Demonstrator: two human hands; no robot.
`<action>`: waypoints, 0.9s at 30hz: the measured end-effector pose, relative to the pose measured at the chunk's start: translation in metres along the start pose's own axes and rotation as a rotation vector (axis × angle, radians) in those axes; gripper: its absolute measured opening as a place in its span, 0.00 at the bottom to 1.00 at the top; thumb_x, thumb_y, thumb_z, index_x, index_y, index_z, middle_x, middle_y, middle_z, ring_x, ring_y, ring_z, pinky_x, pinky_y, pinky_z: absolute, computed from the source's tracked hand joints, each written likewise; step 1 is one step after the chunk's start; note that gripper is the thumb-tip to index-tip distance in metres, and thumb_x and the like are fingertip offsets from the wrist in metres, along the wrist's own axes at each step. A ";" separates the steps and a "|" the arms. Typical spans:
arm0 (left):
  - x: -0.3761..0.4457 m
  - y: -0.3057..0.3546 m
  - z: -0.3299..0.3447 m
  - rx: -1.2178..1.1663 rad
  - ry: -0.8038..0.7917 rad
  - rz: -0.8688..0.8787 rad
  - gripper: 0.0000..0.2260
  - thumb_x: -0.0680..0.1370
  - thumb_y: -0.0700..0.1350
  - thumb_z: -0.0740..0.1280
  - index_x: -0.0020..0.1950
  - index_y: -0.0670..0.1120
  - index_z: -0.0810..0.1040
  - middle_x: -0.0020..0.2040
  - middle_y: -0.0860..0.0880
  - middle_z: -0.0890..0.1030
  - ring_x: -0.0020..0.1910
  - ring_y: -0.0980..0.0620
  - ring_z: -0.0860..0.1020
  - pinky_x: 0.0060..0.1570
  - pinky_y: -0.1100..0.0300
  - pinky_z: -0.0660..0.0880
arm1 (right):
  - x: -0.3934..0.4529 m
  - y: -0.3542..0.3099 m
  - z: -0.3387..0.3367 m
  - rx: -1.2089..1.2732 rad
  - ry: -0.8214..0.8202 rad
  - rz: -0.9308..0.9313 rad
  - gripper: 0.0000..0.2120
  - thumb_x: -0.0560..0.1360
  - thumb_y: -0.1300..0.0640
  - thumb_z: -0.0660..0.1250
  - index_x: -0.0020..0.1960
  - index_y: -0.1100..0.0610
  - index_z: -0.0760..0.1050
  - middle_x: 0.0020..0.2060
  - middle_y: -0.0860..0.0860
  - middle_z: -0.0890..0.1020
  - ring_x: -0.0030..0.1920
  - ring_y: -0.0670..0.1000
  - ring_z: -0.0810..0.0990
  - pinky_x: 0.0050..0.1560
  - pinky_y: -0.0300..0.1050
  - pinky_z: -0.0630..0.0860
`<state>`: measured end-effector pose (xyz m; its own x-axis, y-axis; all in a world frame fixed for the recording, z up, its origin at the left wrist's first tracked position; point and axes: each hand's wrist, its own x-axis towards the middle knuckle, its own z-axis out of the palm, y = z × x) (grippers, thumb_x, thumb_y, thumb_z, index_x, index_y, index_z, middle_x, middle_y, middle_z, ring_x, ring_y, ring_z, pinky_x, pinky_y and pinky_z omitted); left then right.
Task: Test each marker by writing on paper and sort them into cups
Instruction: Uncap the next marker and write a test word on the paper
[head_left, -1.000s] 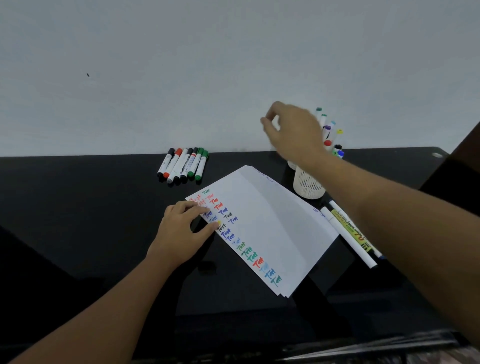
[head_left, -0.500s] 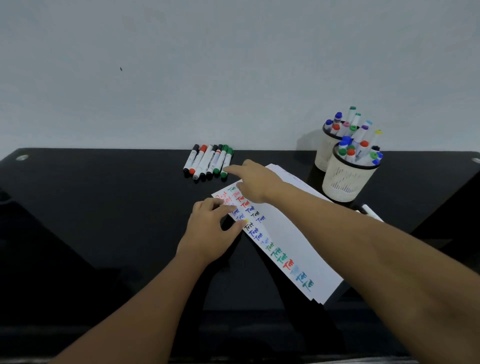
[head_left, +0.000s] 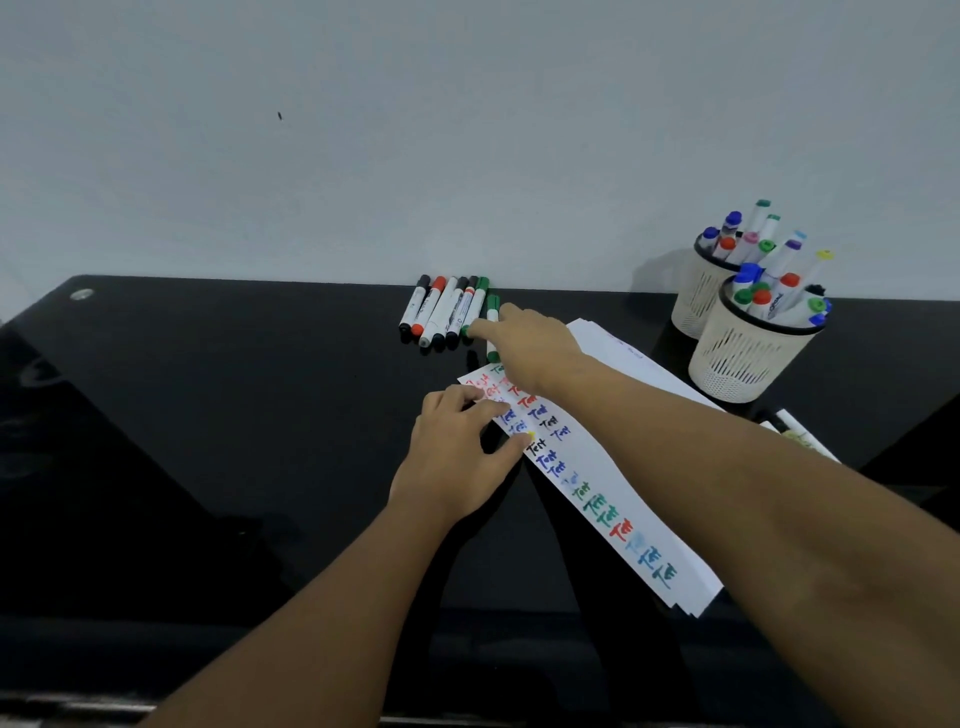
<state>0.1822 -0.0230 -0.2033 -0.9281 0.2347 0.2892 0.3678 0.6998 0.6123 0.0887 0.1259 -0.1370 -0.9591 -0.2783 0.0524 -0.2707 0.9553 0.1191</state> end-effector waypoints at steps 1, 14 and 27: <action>0.000 0.001 0.000 0.004 -0.003 -0.004 0.21 0.76 0.63 0.69 0.66 0.56 0.80 0.65 0.58 0.71 0.68 0.56 0.62 0.69 0.48 0.68 | 0.001 0.001 0.000 -0.010 -0.001 -0.002 0.28 0.78 0.63 0.68 0.74 0.44 0.68 0.60 0.54 0.74 0.53 0.55 0.75 0.43 0.48 0.67; 0.001 0.011 -0.010 -0.167 0.011 -0.096 0.30 0.78 0.60 0.70 0.75 0.55 0.63 0.67 0.55 0.69 0.67 0.56 0.67 0.65 0.53 0.71 | -0.069 -0.008 -0.023 1.191 0.667 0.243 0.07 0.82 0.49 0.63 0.57 0.48 0.67 0.45 0.52 0.84 0.44 0.53 0.85 0.47 0.58 0.82; -0.016 0.030 -0.019 0.088 0.010 0.131 0.13 0.85 0.54 0.57 0.55 0.48 0.76 0.40 0.56 0.72 0.43 0.52 0.71 0.41 0.53 0.71 | -0.136 -0.026 -0.006 1.916 0.163 0.476 0.10 0.83 0.54 0.67 0.58 0.60 0.80 0.57 0.60 0.84 0.52 0.51 0.84 0.63 0.50 0.81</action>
<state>0.2097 -0.0183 -0.1759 -0.8715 0.3214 0.3703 0.4789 0.7200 0.5023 0.2265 0.1382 -0.1408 -0.9831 0.0887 -0.1602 0.1338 -0.2497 -0.9590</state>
